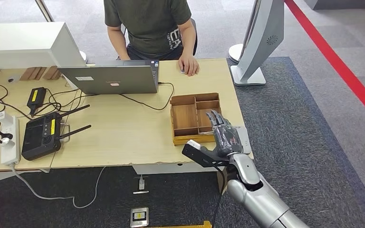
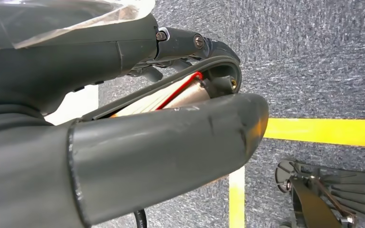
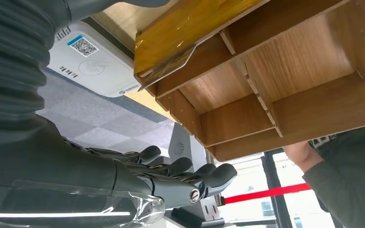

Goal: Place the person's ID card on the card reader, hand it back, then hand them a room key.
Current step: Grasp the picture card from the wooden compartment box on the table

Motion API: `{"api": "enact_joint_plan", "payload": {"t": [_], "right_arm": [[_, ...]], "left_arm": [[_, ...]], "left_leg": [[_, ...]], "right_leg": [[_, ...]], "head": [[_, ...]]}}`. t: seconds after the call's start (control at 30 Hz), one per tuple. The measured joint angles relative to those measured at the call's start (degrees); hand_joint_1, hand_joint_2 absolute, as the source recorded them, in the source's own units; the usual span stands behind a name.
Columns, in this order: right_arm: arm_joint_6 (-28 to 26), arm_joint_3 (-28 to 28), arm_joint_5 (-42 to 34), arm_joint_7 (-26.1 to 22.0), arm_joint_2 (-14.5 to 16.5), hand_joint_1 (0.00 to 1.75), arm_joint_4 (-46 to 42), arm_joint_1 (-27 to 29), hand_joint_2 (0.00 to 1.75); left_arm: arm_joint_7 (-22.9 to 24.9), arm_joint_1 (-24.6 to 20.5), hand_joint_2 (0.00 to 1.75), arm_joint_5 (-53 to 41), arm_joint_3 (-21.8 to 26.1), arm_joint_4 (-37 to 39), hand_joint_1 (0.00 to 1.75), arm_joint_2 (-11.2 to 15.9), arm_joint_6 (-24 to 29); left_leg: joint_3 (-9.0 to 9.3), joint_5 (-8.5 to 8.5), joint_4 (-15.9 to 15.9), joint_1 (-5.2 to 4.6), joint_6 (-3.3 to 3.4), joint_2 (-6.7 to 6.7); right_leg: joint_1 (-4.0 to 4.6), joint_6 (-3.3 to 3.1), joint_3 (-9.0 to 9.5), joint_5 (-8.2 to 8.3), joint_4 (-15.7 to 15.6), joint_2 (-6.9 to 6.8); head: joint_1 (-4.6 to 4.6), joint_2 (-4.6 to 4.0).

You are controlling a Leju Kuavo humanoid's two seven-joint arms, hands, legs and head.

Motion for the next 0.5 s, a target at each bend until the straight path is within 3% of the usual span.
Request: {"api": "enact_joint_plan", "payload": {"t": [0.5], "right_arm": [[-1.8,0.4,-1.2,-1.5,1.4,0.0,6.1,-1.9,1.75]], "left_arm": [[0.5,0.0,0.0,0.4,0.0,0.0,0.0,0.0,0.3]], "left_leg": [[-0.01,0.0,0.0,0.0,0.0,0.01]], "right_leg": [[0.0,0.0,-0.02,0.0,0.0,0.0]], "head": [[-0.01,0.0]]}}
